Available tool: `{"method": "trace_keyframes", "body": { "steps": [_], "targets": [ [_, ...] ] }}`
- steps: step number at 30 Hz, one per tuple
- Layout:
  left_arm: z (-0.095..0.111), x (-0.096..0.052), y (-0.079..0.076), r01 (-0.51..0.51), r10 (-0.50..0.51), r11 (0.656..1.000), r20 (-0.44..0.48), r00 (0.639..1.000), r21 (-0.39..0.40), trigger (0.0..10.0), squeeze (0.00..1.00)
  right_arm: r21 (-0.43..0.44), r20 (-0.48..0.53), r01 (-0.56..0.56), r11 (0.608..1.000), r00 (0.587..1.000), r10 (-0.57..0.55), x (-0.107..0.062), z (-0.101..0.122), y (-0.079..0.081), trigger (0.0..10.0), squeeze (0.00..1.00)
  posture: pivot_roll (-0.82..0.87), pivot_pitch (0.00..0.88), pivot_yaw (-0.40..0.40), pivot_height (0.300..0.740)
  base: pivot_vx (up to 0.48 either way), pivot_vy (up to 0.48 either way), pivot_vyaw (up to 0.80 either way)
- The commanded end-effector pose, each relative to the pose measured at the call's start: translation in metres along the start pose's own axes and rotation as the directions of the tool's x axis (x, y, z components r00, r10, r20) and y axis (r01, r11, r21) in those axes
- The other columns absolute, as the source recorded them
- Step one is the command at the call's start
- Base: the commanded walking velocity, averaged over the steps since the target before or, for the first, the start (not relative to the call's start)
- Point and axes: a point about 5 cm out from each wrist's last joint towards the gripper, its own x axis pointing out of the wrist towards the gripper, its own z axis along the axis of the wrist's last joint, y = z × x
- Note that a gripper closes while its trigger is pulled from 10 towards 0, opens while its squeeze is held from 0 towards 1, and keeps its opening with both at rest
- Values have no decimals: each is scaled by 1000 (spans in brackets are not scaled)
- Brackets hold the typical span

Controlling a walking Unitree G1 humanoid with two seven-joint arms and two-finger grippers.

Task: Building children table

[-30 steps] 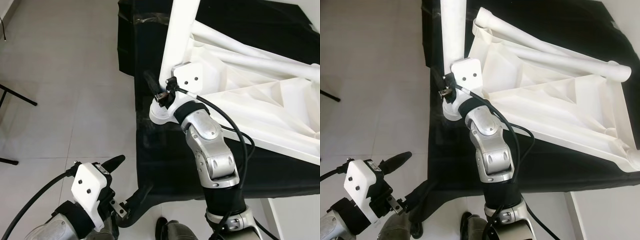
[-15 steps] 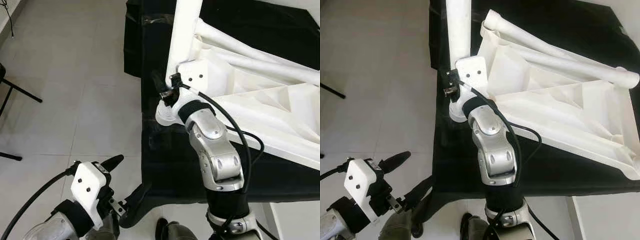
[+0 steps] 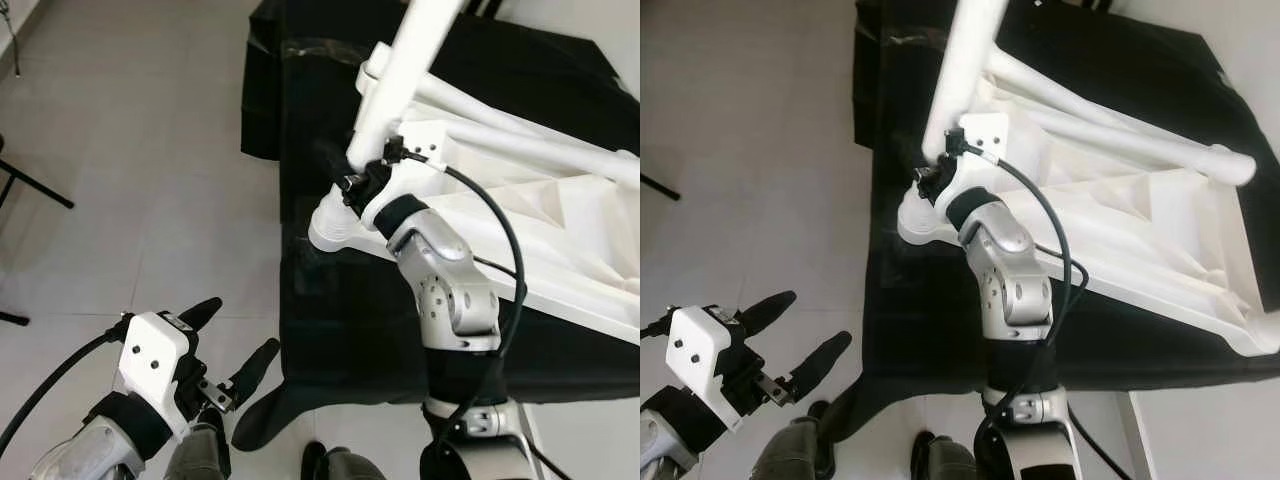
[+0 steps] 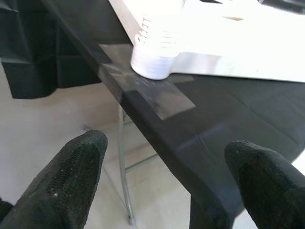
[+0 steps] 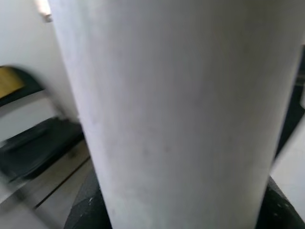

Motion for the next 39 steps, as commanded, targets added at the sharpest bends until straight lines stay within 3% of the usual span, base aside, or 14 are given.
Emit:
{"method": "trace_keyframes", "body": {
  "steps": [1,3,4,8,17,20,22,23,25,29,31,35,36,39],
  "targets": [
    [-4,0,-4,22,-22,999,-11,1000,-27,10000,0,85,28,-204,975,979,202,5,-5,12,10000,0,-5,329,-149,740,0,0,0],
    [-4,0,-4,25,-25,999,-11,1000,-30,10000,0,10,30,-345,938,938,345,7,5,11,10000,0,-1,329,-150,740,0,0,0],
    [-4,0,-4,25,-25,999,-11,1000,-30,10000,0,10,30,-345,938,938,345,7,5,11,10000,0,-1,329,-150,740,0,0,0],
    [-4,-1,-6,27,-27,999,-11,1000,-31,10000,0,-45,-26,-503,863,864,502,15,9,2,10000,0,9,328,-153,740,0,0,0],
    [-2,-2,-7,26,-26,999,-10,1000,-27,10000,0,-40,-56,-501,864,865,499,22,-3,-6,10000,0,19,342,-157,740,0,0,0],
    [-2,-4,-8,25,-25,999,-12,1000,-25,10000,0,-86,-99,-412,907,909,404,17,-20,-4,10000,0,17,347,-155,740,0,0,0],
    [-2,-4,-8,25,-25,999,-12,1000,-25,10000,0,-86,-99,-412,907,909,404,17,-20,-4,10000,0,17,347,-155,740,0,0,0],
    [-2,-4,-8,26,-26,999,-13,1000,-25,10000,0,-103,-145,-341,934,934,325,13,-32,-2,10000,0,11,350,-152,740,0,0,0],
    [-2,-4,-8,26,-26,999,-13,1000,-25,10000,0,-103,-145,-341,934,934,325,13,-32,-2,10000,0,11,350,-152,740,0,0,0],
    [-2,-3,-5,25,-25,999,-14,1000,-29,10000,0,-119,-230,-128,985,968,98,1,-55,1,10000,0,-6,341,-144,740,0,0,0],
    [-2,-3,-5,25,-25,999,-14,1000,-29,10000,0,-119,-230,-128,985,968,98,1,-55,1,10000,0,-6,341,-144,740,0,0,0],
    [-3,-3,-1,-2,1,1000,-8,1000,-30,10000,0,-156,-295,-1,988,954,-45,-3,-63,-4,10000,0,-5,328,-143,740,0,0,0],
    [1,-3,5,-30,30,999,5,1000,-22,10000,0,-177,-326,128,976,928,-181,-6,-66,-14,10000,0,1,320,-144,740,0,0,0],
    [7,-1,13,-54,54,999,25,998,-6,10000,0,-179,-335,243,953,896,-291,-8,-68,-20,10000,0,7,312,-145,740,0,0,0]
  ]
}}
